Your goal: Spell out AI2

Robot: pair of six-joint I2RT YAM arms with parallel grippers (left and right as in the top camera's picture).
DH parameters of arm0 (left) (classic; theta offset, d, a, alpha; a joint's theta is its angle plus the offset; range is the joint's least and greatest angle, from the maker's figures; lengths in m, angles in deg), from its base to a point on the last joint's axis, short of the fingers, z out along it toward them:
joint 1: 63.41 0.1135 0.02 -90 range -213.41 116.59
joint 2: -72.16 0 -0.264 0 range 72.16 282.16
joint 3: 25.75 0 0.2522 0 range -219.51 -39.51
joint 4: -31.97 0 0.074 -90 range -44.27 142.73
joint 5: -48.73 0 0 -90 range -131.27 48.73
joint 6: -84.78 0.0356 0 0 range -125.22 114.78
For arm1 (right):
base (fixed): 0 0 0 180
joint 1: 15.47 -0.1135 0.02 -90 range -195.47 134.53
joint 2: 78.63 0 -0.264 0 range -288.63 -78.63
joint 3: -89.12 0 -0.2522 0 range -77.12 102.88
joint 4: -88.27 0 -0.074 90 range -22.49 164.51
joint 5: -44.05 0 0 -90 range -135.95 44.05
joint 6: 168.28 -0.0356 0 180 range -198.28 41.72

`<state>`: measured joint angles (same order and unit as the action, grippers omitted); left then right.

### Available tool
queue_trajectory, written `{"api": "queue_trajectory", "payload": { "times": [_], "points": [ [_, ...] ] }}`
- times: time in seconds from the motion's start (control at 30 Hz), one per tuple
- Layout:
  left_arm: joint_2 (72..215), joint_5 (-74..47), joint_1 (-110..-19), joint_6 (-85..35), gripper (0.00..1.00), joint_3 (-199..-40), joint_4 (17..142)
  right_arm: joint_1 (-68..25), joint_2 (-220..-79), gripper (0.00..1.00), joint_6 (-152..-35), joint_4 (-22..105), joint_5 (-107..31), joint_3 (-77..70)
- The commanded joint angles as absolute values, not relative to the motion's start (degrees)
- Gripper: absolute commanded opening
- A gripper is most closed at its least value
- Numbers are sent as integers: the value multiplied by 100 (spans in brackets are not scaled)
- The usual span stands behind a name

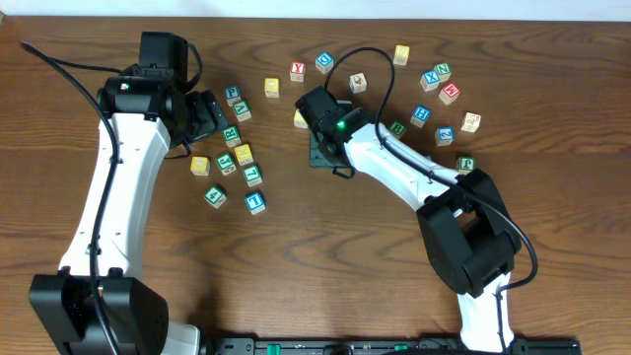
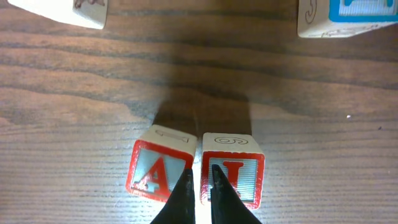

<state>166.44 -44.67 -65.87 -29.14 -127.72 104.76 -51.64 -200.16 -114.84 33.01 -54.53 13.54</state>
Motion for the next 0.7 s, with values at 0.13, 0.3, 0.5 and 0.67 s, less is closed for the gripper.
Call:
{"api": "queue_trajectory", "payload": {
  "times": [0.13, 0.3, 0.5, 0.67],
  "points": [
    [16657, -4583, -6589, -2881, 98, -12824, 10508, -5070, -20126, 5, -11204, 3502, -5431, 1233],
    [16657, -4583, -6589, -2881, 98, -12824, 10506, -5070, -20132, 5, -11173, 3518, -5416, 1233],
    [16657, -4583, -6589, -2881, 98, -12824, 10506, -5070, -20134, 5, -10900, 3640, -5282, 1233],
    [16657, -4583, -6589, -2881, 98, -12824, 10506, -5070, -20134, 4, -10839, 3644, -5280, 1233]
  ]
}}
